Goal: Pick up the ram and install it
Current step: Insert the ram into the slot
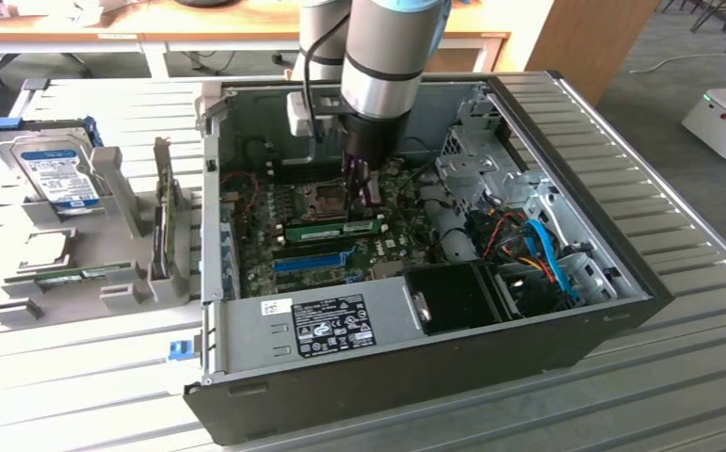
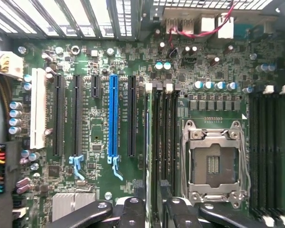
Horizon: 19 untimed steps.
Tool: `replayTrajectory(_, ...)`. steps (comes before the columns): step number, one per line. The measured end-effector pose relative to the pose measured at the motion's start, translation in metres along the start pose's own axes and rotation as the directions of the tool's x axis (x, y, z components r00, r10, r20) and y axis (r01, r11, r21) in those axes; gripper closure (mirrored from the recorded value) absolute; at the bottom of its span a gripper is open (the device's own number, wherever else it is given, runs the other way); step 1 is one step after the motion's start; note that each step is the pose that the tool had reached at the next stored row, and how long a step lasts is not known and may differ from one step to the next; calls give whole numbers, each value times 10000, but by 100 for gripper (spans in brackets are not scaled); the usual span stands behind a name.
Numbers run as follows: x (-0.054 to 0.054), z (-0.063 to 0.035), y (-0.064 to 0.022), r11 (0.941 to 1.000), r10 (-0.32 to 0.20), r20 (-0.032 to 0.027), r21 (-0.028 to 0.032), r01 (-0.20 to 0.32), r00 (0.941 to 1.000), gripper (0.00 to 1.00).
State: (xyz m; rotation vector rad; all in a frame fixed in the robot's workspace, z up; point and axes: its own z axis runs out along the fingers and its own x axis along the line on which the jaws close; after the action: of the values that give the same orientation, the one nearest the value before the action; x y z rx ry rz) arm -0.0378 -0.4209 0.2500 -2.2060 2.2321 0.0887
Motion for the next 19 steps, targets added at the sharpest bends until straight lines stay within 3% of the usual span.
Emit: replayTrajectory(19, -15, -367, 14, 10000, 0, 1, 0, 0, 10000, 75)
